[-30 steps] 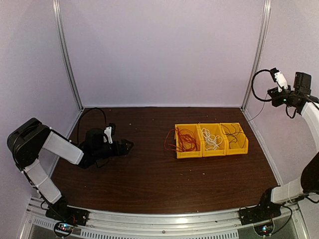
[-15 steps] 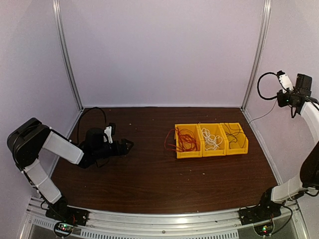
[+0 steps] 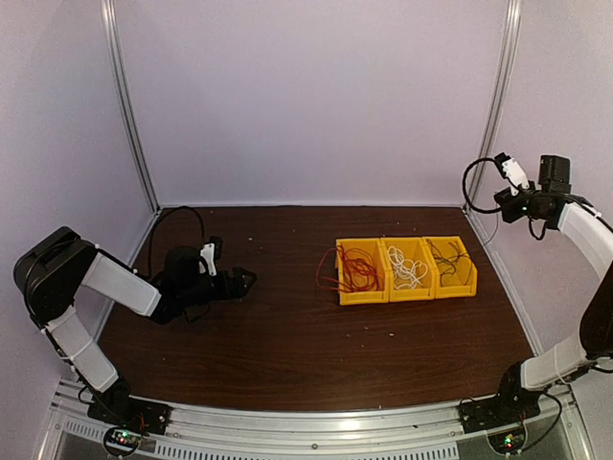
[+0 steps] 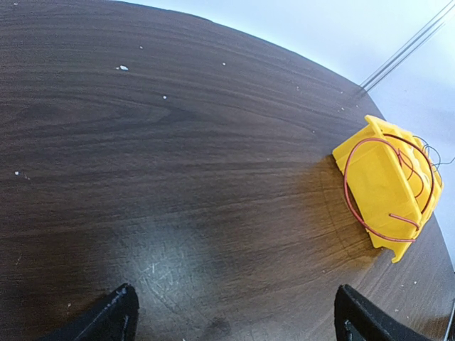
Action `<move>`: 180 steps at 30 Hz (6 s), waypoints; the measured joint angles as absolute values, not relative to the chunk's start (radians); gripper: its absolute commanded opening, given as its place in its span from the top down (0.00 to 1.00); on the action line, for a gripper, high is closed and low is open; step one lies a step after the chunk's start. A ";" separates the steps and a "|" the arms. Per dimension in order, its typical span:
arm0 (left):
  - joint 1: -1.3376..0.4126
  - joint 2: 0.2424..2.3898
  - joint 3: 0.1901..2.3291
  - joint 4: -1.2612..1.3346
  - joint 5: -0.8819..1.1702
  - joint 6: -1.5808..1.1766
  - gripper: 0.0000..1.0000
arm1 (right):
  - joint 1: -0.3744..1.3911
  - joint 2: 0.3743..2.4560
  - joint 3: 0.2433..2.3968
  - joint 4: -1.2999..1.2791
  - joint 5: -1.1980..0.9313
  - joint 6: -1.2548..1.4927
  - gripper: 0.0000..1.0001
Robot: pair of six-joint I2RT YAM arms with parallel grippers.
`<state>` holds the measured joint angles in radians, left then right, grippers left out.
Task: Untangle the cables
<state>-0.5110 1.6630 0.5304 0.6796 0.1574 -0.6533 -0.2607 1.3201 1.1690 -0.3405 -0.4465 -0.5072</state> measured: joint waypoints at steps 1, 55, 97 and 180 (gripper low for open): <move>-0.511 1.663 0.530 0.680 0.157 -0.653 0.02 | -0.246 1.325 1.166 -0.341 -0.456 -0.507 1.00; -0.515 1.826 0.635 0.789 0.453 -0.708 0.05 | 0.202 1.506 1.226 -0.601 -0.246 -0.455 0.57; -0.678 2.279 1.242 0.683 0.567 -1.097 1.00 | 0.314 1.387 1.132 -0.542 -0.282 -0.468 0.57; -0.853 2.360 1.730 0.306 0.339 -0.789 1.00 | 0.307 1.827 1.354 -0.329 -0.746 -0.078 0.83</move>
<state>-0.8528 2.3600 1.7302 0.3058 0.3393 -0.7895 0.3069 1.8275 1.3544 -0.3294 -0.7464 -0.0784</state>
